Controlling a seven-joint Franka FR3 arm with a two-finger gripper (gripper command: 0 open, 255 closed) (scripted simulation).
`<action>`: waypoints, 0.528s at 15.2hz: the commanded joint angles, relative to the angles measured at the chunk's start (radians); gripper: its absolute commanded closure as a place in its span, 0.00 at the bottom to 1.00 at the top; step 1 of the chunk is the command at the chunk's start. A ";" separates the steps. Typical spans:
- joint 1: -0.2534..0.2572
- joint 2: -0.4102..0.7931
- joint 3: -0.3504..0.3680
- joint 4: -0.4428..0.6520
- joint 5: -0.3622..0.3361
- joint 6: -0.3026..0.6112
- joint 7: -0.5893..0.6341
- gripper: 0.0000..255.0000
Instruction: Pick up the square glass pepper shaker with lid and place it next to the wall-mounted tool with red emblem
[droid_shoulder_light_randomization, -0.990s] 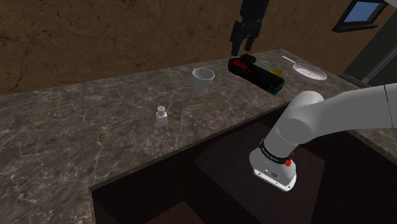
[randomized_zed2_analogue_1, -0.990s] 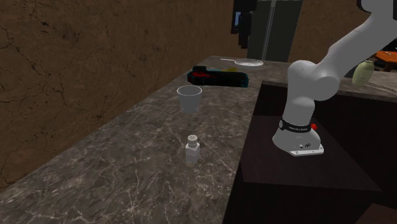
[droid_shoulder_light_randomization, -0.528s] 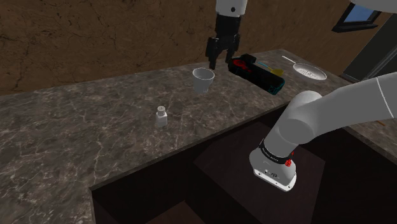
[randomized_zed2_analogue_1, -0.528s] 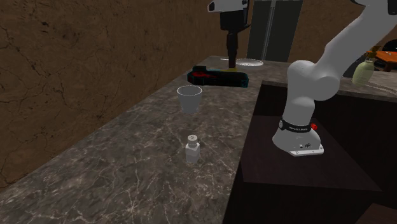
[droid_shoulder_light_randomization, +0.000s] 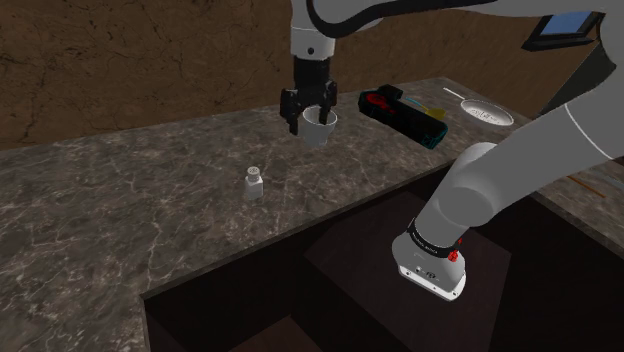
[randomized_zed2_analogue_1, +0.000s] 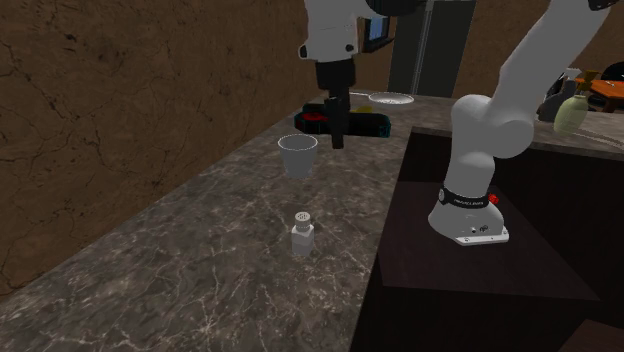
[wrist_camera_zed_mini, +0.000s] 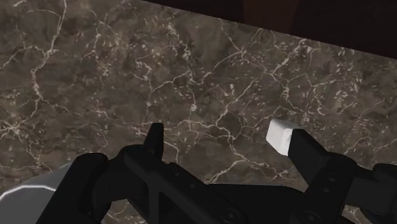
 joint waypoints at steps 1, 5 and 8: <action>-0.001 0.075 0.027 0.027 0.001 0.040 0.043 0.00; 0.004 0.224 0.077 0.084 -0.009 0.116 0.134 0.00; 0.011 0.342 0.106 0.139 -0.031 0.164 0.204 0.00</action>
